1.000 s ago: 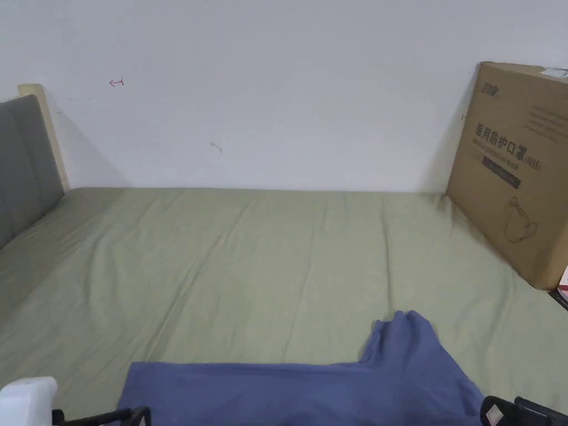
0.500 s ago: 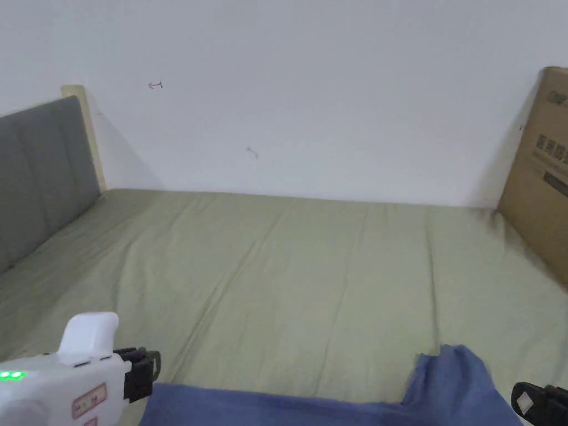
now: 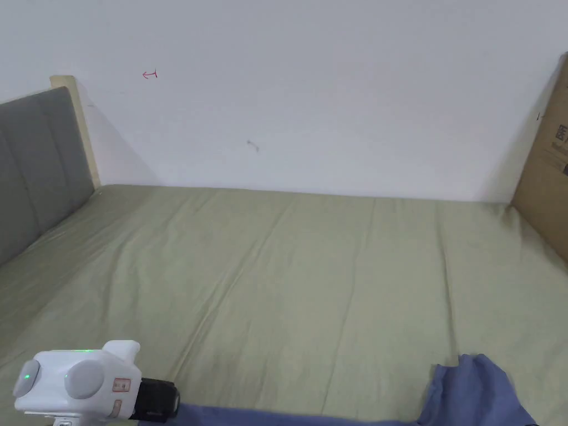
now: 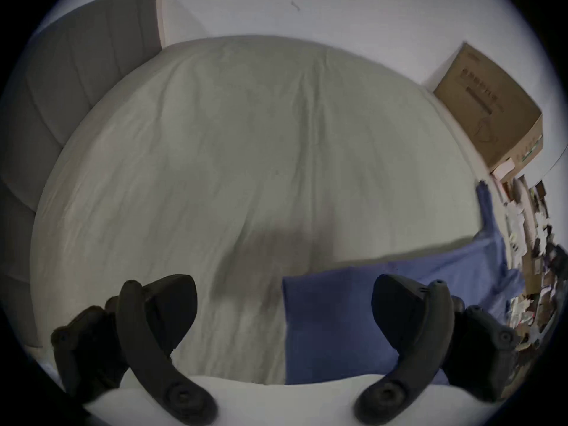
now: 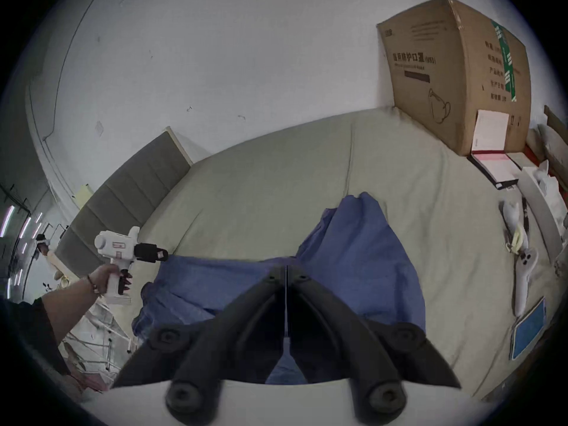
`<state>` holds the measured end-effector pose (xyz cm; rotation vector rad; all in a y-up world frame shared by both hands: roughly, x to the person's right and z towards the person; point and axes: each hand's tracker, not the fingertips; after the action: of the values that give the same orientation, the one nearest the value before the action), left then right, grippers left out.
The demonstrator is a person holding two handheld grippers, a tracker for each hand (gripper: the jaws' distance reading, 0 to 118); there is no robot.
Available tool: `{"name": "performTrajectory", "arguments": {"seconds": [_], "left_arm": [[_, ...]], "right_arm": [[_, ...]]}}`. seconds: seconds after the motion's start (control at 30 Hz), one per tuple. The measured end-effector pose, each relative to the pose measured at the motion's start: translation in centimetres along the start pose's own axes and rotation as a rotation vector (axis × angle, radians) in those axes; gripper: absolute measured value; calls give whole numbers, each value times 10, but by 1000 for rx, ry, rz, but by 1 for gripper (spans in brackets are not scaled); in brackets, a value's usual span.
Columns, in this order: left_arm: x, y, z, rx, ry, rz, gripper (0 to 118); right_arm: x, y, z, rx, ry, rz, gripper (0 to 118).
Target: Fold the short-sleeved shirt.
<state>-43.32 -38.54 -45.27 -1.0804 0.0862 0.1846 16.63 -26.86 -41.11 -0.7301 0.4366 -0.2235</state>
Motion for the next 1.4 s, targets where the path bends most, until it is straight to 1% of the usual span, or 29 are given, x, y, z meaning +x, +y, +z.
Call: {"name": "performTrajectory", "arguments": {"seconds": [0.03,0.07,0.1,0.13,0.23,0.27,0.33,0.4,0.47,0.53,0.57,0.6,0.63,0.67,0.7,0.77,0.8,0.83,0.87,0.93,1.0,1.03,1.07,1.13,1.23,1.27,1.3,1.33,1.4], "left_arm": [[0,-2,-6,-38,1,-26,82],[1,-5,-10,-76,1,-46,77],[6,-8,-9,-51,68,-99,66],[12,-11,4,2,25,-133,43],[30,-18,21,14,-95,-193,10],[39,-22,32,30,-114,-239,3],[51,-28,45,92,-54,-299,3],[53,-30,59,190,-6,-289,3],[49,-35,80,290,-16,-188,3],[41,-39,93,346,-56,-106,3],[38,-43,98,366,-69,-74,3],[36,-45,102,373,-80,-57,3],[33,-48,104,370,-87,-39,3],[35,-50,107,357,-91,-32,3],[33,-51,109,356,-93,-22,3],[31,-54,112,348,-101,-8,3],[31,-53,113,347,-102,-4,3],[30,-53,113,345,-102,0,3],[30,-53,113,340,-99,2,3],[30,-52,112,336,-98,7,3],[30,-52,110,328,-98,7,3],[31,-53,109,321,-92,4,3],[32,-53,106,312,-88,1,3],[31,-53,102,290,-88,9,3],[29,-54,97,266,-96,16,3],[29,-53,96,263,-96,14,3],[29,-53,96,262,-95,12,3],[28,-53,94,263,-94,13,3],[26,-51,92,268,-100,29,3]], "right_arm": [[-2,-3,1,-8,-2,-3,1],[0,-3,-1,-19,-3,-8,1],[2,-3,-3,-28,-5,-10,1],[3,-4,-4,-37,-11,-9,1],[9,-3,-8,-51,-25,-15,1],[13,-1,-11,-55,-24,-26,1],[21,4,-15,-58,-18,-44,1],[30,13,-25,-59,-25,-52,1],[34,24,-34,-63,-52,-57,1],[51,37,-51,-86,-83,-52,6],[66,43,-63,-110,-96,-48,31],[72,48,-71,-128,-109,-50,65],[80,53,-84,-140,-121,-59,104],[88,56,-97,-187,-154,-79,116],[98,46,-117,-145,-134,-57,117],[118,28,-161,-228,-208,-118,117],[125,22,-178,-250,-242,-127,117],[127,62,-150,-280,-283,-123,117],[133,62,-164,-319,-322,-105,116],[136,63,-181,-366,-338,-66,115],[135,65,-196,-426,-344,-20,109],[134,62,-204,-440,-356,0,100],[132,61,-209,-461,-371,12,77],[129,58,-212,-477,-391,-6,70],[118,59,-195,-401,-359,20,55],[115,59,-191,-393,-319,23,20],[111,57,-186,-396,-272,10,1],[106,58,-180,-386,-249,15,1],[98,60,-165,-342,-267,42,1]]}}
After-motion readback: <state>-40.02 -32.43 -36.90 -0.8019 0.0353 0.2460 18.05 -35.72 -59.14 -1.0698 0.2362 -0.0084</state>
